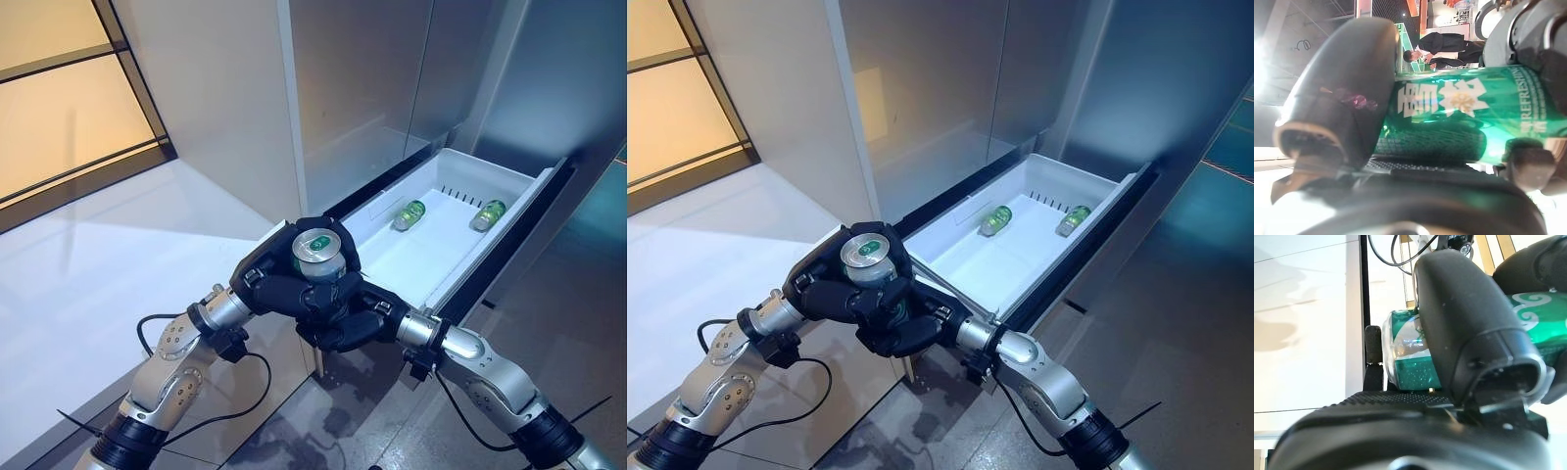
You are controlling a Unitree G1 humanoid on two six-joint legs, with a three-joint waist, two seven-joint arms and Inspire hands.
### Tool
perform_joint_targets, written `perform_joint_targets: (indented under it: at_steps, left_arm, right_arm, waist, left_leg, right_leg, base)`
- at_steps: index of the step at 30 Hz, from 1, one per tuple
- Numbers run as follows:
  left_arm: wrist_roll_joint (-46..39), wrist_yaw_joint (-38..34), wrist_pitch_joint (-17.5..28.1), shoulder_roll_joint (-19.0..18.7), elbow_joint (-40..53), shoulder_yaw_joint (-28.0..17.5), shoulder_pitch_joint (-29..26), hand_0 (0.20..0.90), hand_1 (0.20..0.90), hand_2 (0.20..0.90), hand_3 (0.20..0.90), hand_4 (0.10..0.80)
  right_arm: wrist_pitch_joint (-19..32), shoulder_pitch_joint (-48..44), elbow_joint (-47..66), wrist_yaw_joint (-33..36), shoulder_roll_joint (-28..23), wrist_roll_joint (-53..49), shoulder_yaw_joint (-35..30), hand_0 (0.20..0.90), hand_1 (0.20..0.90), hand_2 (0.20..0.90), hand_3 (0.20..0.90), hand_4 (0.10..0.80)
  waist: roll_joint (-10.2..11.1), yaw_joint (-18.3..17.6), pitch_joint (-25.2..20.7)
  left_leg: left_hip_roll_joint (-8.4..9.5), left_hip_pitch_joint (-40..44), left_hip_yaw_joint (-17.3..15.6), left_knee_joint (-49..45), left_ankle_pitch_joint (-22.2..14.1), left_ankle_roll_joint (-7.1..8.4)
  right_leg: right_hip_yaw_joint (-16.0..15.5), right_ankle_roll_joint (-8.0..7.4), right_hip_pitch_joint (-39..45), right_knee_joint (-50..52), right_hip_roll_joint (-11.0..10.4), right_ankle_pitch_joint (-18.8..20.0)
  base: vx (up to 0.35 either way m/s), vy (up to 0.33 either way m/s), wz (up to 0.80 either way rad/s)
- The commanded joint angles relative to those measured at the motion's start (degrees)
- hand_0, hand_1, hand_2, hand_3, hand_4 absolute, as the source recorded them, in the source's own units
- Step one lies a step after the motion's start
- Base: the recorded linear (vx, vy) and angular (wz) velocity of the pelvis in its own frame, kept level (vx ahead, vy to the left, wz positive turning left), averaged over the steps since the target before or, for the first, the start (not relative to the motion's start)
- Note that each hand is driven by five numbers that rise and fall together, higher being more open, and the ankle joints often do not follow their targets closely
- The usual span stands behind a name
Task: Put drinks into fridge and close the fridge
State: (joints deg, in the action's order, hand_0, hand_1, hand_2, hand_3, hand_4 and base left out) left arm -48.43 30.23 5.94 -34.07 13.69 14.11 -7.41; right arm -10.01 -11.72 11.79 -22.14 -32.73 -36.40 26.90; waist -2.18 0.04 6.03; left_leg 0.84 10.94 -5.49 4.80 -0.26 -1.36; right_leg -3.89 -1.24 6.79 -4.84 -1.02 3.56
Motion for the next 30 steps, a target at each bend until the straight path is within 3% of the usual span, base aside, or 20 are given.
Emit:
perform_joint_targets:
  at_steps: [1, 8, 9, 10, 18, 26, 30]
  left_arm:
    - [2.4, -0.1, 7.5, 5.5, 2.8, 3.3, -10.8, 0.300, 0.300, 0.300, 0.200, 0.100]
    - [1.6, -0.9, 7.6, 4.4, 2.4, 2.5, -10.6, 0.300, 0.300, 0.300, 0.200, 0.100]
    - [1.2, -1.6, 7.7, 4.2, 2.4, 2.1, -10.4, 0.804, 0.804, 0.804, 0.787, 0.687]
    - [1.0, -1.7, 7.8, 4.0, 2.4, 2.0, -10.3, 0.900, 0.900, 0.900, 0.900, 0.800]
    - [-0.1, -5.1, 12.4, 3.7, 1.8, -1.0, -8.9, 0.900, 0.900, 0.900, 0.900, 0.800]
    - [4.9, -14.8, 23.0, 3.8, 2.0, -6.2, -8.6, 0.900, 0.900, 0.900, 0.900, 0.800]
    - [6.5, -15.9, 22.8, 3.9, 1.8, -7.6, -9.0, 0.900, 0.900, 0.900, 0.900, 0.800]
  right_arm:
    - [6.4, -10.2, 7.3, 0.1, 10.6, -6.0, 1.1, 0.300, 0.300, 0.300, 0.200, 0.100]
    - [5.0, -11.0, 7.4, -0.4, 8.5, -3.6, 0.4, 0.300, 0.300, 0.300, 0.200, 0.100]
    - [4.6, -11.1, 7.6, -0.6, 7.5, -3.4, -0.1, 0.300, 0.300, 0.300, 0.200, 0.100]
    - [4.6, -11.1, 7.7, -0.5, 7.2, -3.4, -0.3, 0.300, 0.300, 0.300, 0.200, 0.100]
    - [5.4, -11.7, 8.2, 2.7, 4.3, -1.5, -4.3, 0.300, 0.300, 0.300, 0.200, 0.100]
    - [6.0, -14.0, 5.7, 11.9, 2.1, 5.9, -11.1, 0.300, 0.300, 0.300, 0.200, 0.100]
    - [5.3, -16.5, 1.7, 17.0, 1.0, 9.3, -13.8, 0.300, 0.300, 0.300, 0.200, 0.100]
  waist:
    - [1.9, 0.5, -3.2]
    - [2.0, 0.6, -3.3]
    - [2.1, 0.6, -3.3]
    - [2.1, 0.6, -3.3]
    - [2.4, 0.6, -3.2]
    - [3.0, 1.2, -3.5]
    - [3.2, 1.7, -3.4]
  left_leg:
    - [2.79, -1.2, 3.1, -2.2, -3.3, -1.36]
    - [2.74, -1.2, 3.1, -2.2, -3.3, -1.28]
    - [2.71, -1.2, 3.2, -2.2, -3.2, -1.25]
    - [2.71, -1.2, 3.2, -2.2, -3.2, -1.24]
    - [2.54, -1.0, 3.4, -2.1, -3.2, -1.01]
    - [2.44, -1.7, 3.9, -2.3, -2.9, -0.71]
    - [2.48, -1.8, 4.4, -2.4, -3.0, -0.58]
  right_leg:
    - [-0.2, -2.28, 0.4, 4.0, 0.2, -5.8]
    - [-0.2, -2.19, 0.5, 4.1, 0.3, -5.9]
    - [-0.3, -2.18, 0.5, 4.2, 0.3, -6.0]
    - [-0.3, -2.18, 0.6, 4.2, 0.3, -6.0]
    - [-0.6, -2.22, 0.6, 4.4, 0.2, -6.1]
    - [-1.3, -2.09, 0.3, 4.6, 0.0, -5.8]
    - [-1.9, -2.03, 0.4, 4.8, 0.0, -6.0]
  base:
    - [0.000, 0.000, 0.00]
    - [0.000, 0.000, 0.00]
    - [0.000, 0.000, 0.00]
    - [0.000, 0.000, 0.00]
    - [0.000, 0.000, 0.00]
    - [0.000, 0.000, 0.00]
    - [0.005, -0.004, 0.01]
